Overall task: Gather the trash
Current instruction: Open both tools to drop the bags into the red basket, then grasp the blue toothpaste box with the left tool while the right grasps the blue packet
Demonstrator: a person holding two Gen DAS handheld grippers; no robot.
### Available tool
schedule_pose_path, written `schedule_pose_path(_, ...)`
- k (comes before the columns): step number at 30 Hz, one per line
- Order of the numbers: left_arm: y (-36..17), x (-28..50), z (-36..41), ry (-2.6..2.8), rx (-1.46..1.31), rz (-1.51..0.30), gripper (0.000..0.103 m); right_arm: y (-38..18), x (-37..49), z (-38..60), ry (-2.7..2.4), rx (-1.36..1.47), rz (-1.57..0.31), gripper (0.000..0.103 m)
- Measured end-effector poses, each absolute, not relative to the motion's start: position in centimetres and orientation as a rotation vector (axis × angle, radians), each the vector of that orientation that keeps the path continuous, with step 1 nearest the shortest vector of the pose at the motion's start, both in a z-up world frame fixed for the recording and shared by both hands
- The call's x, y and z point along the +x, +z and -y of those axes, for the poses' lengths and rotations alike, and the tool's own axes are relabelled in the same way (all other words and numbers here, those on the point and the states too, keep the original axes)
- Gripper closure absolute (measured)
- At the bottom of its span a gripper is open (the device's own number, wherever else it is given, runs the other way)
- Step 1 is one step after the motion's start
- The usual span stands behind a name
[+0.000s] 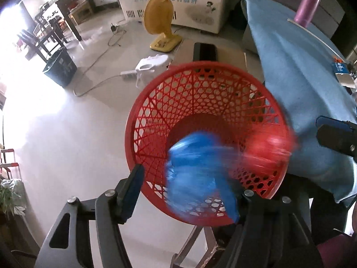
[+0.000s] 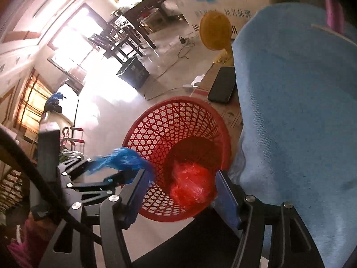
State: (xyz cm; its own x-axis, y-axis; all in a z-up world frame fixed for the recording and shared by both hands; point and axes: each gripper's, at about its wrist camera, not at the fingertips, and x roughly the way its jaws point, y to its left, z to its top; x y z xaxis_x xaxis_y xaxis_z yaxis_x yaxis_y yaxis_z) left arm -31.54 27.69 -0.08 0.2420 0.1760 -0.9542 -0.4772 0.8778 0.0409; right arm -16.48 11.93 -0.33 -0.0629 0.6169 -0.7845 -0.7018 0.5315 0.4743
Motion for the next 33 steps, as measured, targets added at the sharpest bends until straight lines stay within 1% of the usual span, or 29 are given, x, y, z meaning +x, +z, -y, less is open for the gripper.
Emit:
schedule_pose_path(1, -0.3, -31.6, -27.6, 0.454, -0.284, -1.256, 0.037, -0.4, -16.3, -11.7, 1.082, -0.073, -1.224, 0.035)
schedule_pose_path(7, -0.7, -31.1, -27.2, 0.432, -0.295, -1.261, 0.036, 0.4, -15.2, -10.0, 1.038, 0.004, -1.182, 0.035)
schedule_pose_path(14, 0.1, -28.6, -23.0, 0.335, -0.229, -1.263, 0.036, 1.6, -14.3, -4.0, 0.936, 0.077, -1.122, 0.035)
schedule_pose_path(19, 1.8, -25.8, -19.1, 0.262, -0.138, -1.238, 0.036, 3.4, -12.7, 2.7, 0.836, 0.164, -1.053, 0.035)
schedule_pose_path(24, 4.7, -22.0, -14.5, 0.173, -0.056, -1.174, 0.036, 5.0, -10.7, 11.0, 0.705, 0.264, -0.999, 0.035)
schedule_pose_path(27, 6.4, -19.6, -11.4, 0.116, -0.01, -1.128, 0.034, 5.1, -9.6, 16.8, 0.597, 0.357, -0.977, 0.033)
schedule_pose_path(29, 7.3, -18.1, -9.4, 0.086, 0.027, -1.095, 0.03, 4.8, -9.0, 20.3, 0.523, 0.4, -0.957, 0.028)
schedule_pose_path(33, 8.7, -14.5, -5.9, 0.031, 0.076, -1.05, 0.03, 3.7, -7.8, 25.5, 0.425, 0.469, -0.95, 0.028)
